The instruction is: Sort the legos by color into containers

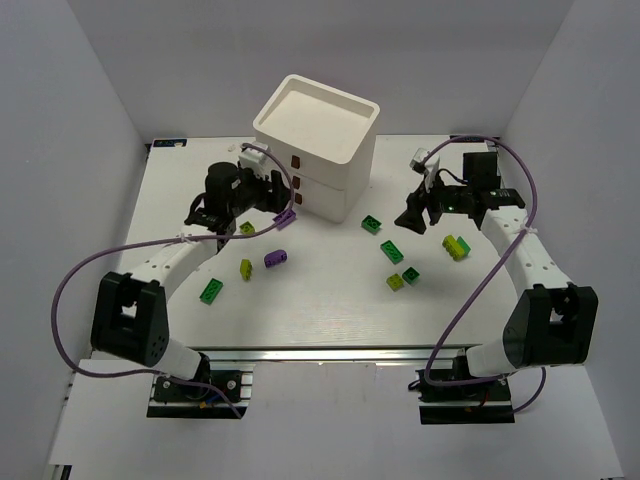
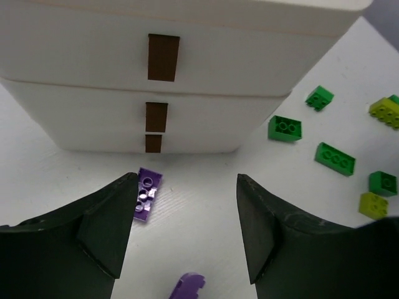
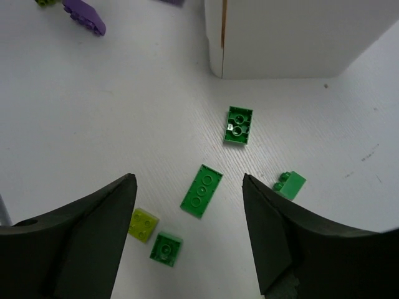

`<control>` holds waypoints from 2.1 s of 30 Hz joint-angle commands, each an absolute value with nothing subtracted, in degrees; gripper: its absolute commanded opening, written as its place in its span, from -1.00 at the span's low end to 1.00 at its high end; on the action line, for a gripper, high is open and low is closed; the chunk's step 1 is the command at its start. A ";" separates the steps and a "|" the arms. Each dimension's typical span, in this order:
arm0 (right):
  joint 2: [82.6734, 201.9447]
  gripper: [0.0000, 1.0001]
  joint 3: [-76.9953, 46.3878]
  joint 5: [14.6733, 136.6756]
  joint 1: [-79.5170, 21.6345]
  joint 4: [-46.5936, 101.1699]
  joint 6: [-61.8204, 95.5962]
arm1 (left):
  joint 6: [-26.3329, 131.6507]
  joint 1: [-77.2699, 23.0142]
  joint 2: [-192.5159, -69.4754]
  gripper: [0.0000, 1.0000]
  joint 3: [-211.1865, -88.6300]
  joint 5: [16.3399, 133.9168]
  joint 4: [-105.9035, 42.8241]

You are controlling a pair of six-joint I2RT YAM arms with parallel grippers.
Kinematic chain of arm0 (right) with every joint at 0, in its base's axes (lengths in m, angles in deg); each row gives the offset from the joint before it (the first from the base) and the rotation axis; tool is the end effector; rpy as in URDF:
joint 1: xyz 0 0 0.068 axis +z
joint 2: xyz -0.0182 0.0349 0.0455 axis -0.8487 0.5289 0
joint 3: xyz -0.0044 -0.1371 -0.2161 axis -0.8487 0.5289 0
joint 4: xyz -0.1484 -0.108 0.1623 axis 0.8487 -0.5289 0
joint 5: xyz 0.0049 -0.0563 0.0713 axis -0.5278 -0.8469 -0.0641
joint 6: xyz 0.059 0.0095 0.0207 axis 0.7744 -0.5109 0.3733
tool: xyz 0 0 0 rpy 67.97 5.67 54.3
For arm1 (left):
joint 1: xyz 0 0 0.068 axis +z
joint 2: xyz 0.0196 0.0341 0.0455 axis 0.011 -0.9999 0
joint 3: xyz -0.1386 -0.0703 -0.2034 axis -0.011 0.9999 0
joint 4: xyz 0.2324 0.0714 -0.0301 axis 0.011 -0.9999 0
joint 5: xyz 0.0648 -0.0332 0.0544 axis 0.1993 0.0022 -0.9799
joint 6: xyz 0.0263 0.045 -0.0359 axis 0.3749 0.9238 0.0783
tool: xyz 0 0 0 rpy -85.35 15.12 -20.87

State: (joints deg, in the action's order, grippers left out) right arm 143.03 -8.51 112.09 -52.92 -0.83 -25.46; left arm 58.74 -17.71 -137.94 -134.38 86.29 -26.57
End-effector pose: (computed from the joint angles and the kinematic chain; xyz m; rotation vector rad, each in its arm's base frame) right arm 0.2970 0.0607 0.2926 -1.0801 1.8241 0.5691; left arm 0.3122 -0.1128 0.2750 0.4253 1.8722 -0.5877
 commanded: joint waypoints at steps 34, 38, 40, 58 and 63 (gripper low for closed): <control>144.02 0.58 -6.47 110.57 -52.00 8.81 -19.90 | 61.78 -20.93 -155.88 -0.96 -154.21 80.85 -19.76; 143.67 0.58 -5.85 110.48 -52.09 8.64 -19.72 | 61.34 -20.93 -149.82 -1.00 -147.55 78.12 -19.40; 143.76 0.58 -5.41 110.48 -52.18 8.72 -19.72 | 61.60 -20.93 -146.48 -1.00 -145.69 76.98 -20.54; 149.45 0.79 -6.02 99.51 -50.07 5.83 -21.04 | 58.88 -19.88 -136.01 0.57 -136.98 71.88 -26.43; 154.21 0.73 -6.20 86.51 -46.30 4.24 -18.67 | 56.51 -19.88 -131.71 0.67 -137.07 69.51 -29.42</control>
